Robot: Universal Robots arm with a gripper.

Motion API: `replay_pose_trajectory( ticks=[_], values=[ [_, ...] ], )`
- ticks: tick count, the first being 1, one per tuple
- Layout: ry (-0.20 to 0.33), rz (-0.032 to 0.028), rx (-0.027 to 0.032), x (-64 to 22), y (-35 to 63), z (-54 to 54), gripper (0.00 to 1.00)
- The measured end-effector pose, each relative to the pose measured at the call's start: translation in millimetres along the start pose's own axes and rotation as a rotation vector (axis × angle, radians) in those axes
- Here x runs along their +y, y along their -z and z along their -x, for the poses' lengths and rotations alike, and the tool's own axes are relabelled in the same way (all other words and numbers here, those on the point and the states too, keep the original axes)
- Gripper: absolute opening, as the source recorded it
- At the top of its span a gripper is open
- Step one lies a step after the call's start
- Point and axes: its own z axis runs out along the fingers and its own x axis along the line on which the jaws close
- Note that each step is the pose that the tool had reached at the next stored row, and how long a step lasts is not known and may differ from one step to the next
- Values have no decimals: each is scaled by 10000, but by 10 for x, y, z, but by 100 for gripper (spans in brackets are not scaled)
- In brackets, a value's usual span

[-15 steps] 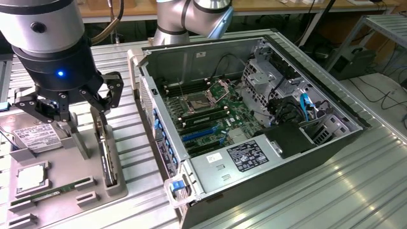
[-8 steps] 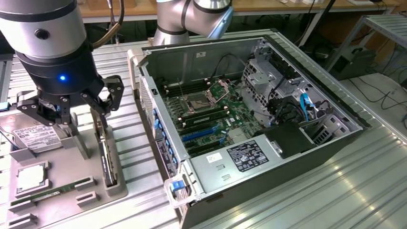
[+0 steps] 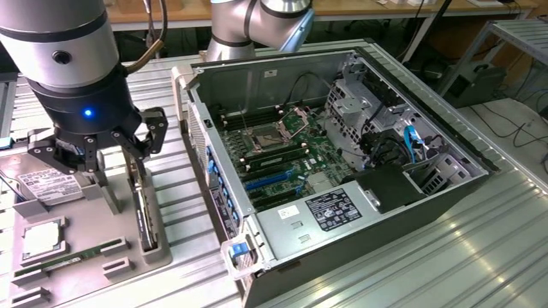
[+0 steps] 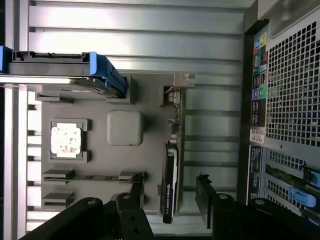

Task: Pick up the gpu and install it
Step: 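Pick up the gpu and move the gpu toward the slot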

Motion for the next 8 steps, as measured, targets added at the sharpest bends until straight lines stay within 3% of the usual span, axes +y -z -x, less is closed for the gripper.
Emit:
replay_pose_trajectory(
  ticks=[4,8],
  values=[
    [0,-118,4,-2,-50,0,54],
    [-18,-127,4,-3,-71,0,54]
  ],
)
